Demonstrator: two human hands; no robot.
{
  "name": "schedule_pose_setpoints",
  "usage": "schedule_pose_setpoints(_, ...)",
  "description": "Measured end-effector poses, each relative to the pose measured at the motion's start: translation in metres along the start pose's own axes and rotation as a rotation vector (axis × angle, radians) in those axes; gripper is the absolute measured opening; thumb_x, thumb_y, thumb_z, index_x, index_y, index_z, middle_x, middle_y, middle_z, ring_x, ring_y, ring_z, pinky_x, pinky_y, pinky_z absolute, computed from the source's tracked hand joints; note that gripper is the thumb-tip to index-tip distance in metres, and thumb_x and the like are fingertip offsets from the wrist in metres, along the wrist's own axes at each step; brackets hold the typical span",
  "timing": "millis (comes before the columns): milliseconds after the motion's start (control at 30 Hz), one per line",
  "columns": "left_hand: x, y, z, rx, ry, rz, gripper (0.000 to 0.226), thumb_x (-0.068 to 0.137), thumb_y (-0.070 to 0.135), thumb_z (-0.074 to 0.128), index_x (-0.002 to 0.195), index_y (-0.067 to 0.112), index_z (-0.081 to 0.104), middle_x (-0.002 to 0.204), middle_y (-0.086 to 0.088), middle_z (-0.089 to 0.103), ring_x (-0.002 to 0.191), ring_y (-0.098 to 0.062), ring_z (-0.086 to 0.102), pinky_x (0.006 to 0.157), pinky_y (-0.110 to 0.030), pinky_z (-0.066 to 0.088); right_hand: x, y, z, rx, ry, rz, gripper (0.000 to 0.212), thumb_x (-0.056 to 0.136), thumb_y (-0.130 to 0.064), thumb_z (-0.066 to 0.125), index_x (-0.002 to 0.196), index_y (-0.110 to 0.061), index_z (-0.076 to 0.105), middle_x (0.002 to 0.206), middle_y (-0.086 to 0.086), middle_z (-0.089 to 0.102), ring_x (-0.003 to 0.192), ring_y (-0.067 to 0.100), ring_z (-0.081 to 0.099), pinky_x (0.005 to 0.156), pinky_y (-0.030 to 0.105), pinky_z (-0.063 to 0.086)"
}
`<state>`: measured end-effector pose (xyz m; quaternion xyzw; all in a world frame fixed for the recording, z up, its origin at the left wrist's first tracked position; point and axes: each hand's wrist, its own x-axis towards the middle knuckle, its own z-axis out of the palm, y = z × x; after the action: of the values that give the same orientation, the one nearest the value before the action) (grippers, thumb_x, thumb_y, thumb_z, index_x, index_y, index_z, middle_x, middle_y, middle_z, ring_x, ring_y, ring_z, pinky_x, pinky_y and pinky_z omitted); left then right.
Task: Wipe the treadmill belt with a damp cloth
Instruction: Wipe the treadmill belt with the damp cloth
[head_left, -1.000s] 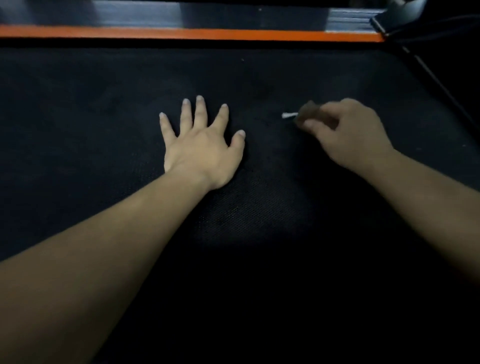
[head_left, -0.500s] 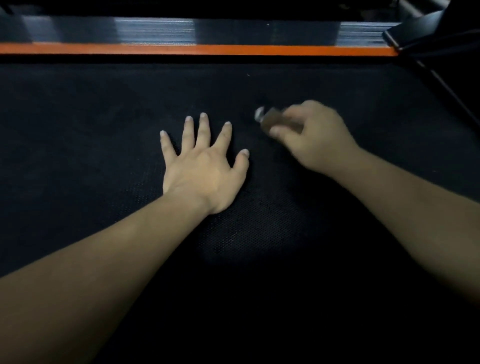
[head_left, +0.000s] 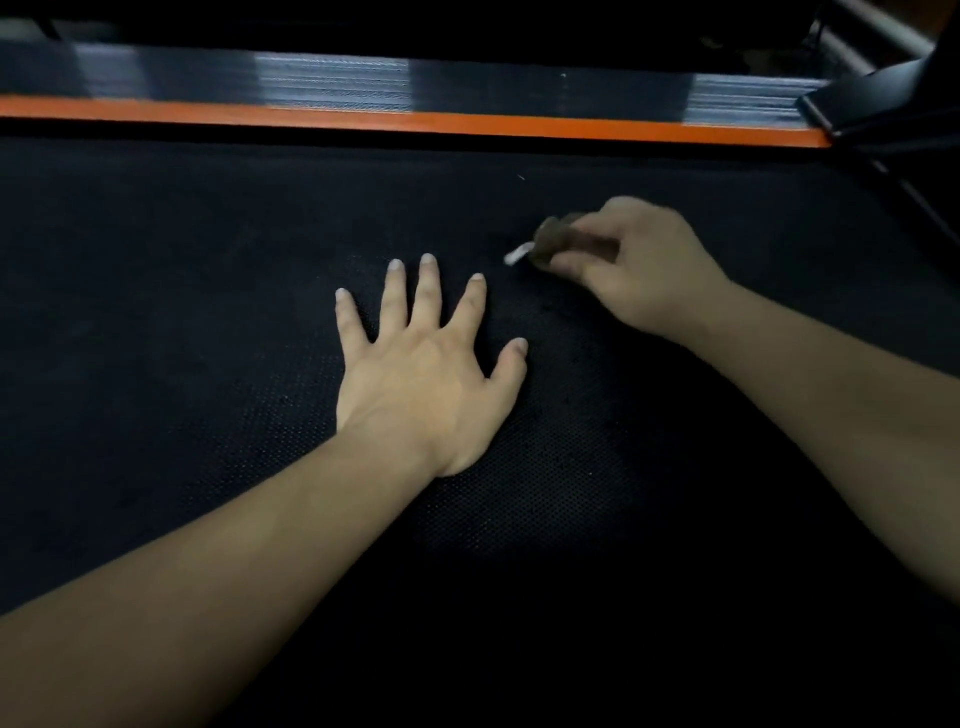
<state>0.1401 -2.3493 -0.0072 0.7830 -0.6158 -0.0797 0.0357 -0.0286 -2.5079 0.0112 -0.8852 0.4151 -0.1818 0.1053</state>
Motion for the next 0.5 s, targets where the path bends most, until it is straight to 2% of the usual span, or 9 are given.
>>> schedule_pose_setpoints(133, -0.001, 0.001, 0.000, -0.005, 0.006, 0.002, 0.076, 0.095, 0.072, 0.008, 0.162, 0.036, 0.000, 0.171, -0.005, -0.010, 0.156, -0.025, -0.019, 0.122, -0.062, -0.011, 0.050, 0.034, -0.008, -0.060, 0.129, 0.313, 0.026, 0.093, -0.047, 0.059, 0.101, -0.025, 0.070, 0.089, -0.001, 0.061, 0.093, 0.026, 0.061, 0.077, 0.035, 0.043)
schedule_pose_setpoints(200, -0.001, 0.002, 0.000, -0.012, 0.014, 0.006, 0.076, 0.096, 0.072, 0.009, 0.162, 0.036, 0.001, 0.171, -0.005, -0.010, 0.156, -0.025, -0.018, 0.122, -0.062, -0.011, 0.055, 0.030, -0.002, -0.049, 0.121, 0.296, 0.024, 0.093, -0.046, 0.059, 0.096, -0.025, 0.070, 0.087, -0.003, 0.063, 0.090, 0.023, 0.061, 0.075, 0.034, 0.043)
schedule_pose_setpoints(300, -0.002, 0.002, 0.000, -0.009, 0.013, 0.010, 0.076, 0.095, 0.072, 0.007, 0.162, 0.036, 0.000, 0.171, -0.005, -0.010, 0.156, -0.026, -0.018, 0.122, -0.063, -0.010, 0.039, 0.015, 0.005, 0.025, 0.025, 0.159, 0.014, 0.092, -0.046, 0.062, 0.088, -0.033, 0.066, 0.076, -0.013, 0.054, 0.074, 0.011, 0.053, 0.066, 0.029, 0.035)
schedule_pose_setpoints(367, -0.001, 0.001, -0.001, -0.005, 0.012, 0.010, 0.076, 0.095, 0.072, 0.007, 0.162, 0.036, -0.001, 0.171, -0.005, -0.010, 0.156, -0.026, -0.018, 0.122, -0.063, -0.010, 0.040, 0.020, 0.002, -0.010, 0.031, 0.151, 0.018, 0.091, -0.049, 0.061, 0.087, -0.032, 0.067, 0.076, -0.011, 0.056, 0.072, 0.011, 0.053, 0.065, 0.029, 0.036)
schedule_pose_setpoints(500, -0.001, 0.001, -0.001, -0.012, 0.016, 0.010, 0.076, 0.095, 0.072, 0.006, 0.162, 0.037, -0.002, 0.171, -0.005, -0.011, 0.156, -0.026, -0.020, 0.122, -0.062, -0.011, 0.073, 0.046, -0.006, -0.076, 0.181, 0.420, 0.030, 0.091, -0.049, 0.059, 0.098, -0.022, 0.069, 0.098, 0.003, 0.067, 0.096, 0.027, 0.063, 0.080, 0.035, 0.047)
